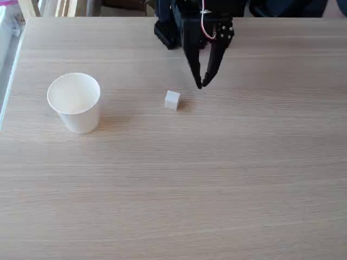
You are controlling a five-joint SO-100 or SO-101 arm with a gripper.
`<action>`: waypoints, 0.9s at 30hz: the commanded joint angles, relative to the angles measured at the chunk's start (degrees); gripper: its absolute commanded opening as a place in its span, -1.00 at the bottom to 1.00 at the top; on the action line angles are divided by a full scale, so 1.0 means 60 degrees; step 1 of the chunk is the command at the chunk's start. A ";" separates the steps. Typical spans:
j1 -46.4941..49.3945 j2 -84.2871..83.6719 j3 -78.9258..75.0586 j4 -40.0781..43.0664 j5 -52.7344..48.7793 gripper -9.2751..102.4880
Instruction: Grasp a block and put it in the bin.
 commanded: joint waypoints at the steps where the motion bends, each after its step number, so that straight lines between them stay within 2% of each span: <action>1: 0.0615 -0.0762 -0.0806 -0.0234 0.0425 -0.83; 5: 0.1406 -0.1479 -0.0967 -0.0308 0.1025 -0.81; 16: 0.3311 -0.2681 -0.1040 0.0396 0.0981 -0.36; 27: 0.3208 -0.2930 -0.1025 0.0674 0.0864 -0.34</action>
